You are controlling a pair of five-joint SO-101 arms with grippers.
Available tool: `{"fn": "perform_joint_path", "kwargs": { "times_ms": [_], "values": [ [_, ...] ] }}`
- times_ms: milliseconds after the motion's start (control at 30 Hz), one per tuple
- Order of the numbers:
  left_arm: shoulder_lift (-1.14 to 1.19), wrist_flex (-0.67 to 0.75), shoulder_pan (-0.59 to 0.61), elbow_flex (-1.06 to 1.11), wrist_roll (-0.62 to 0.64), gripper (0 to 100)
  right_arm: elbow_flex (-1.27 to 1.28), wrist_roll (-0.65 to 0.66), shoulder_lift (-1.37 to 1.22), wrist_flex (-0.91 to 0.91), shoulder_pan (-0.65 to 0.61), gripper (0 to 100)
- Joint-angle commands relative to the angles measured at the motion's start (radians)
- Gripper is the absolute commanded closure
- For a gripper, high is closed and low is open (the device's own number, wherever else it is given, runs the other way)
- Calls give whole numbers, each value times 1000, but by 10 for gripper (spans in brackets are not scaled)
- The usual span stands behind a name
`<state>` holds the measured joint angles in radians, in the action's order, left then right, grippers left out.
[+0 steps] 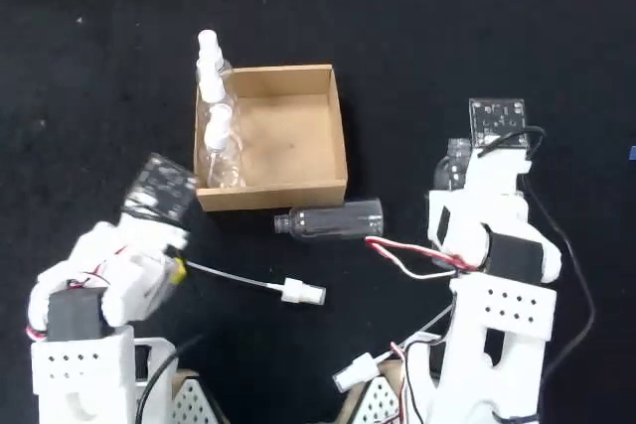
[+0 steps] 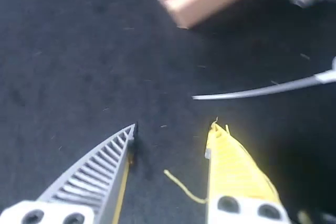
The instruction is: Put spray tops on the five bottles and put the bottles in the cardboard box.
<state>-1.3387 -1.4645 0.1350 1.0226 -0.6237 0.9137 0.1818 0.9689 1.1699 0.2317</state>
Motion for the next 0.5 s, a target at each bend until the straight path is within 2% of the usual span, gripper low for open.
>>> {"fn": "perform_joint_path", "kwargs": {
  "times_ms": [0, 233, 467],
  "values": [
    [-9, -75, -165, -64, -41, 798, -5, -11, 31, -35, -12, 988],
    [-2, -107, -354, -54, -117, 798, 15, -64, 31, -44, -18, 988],
    [0, -98, -519, -39, -115, 798, 24, -63, 33, -44, -94, 988]
  ]
}}
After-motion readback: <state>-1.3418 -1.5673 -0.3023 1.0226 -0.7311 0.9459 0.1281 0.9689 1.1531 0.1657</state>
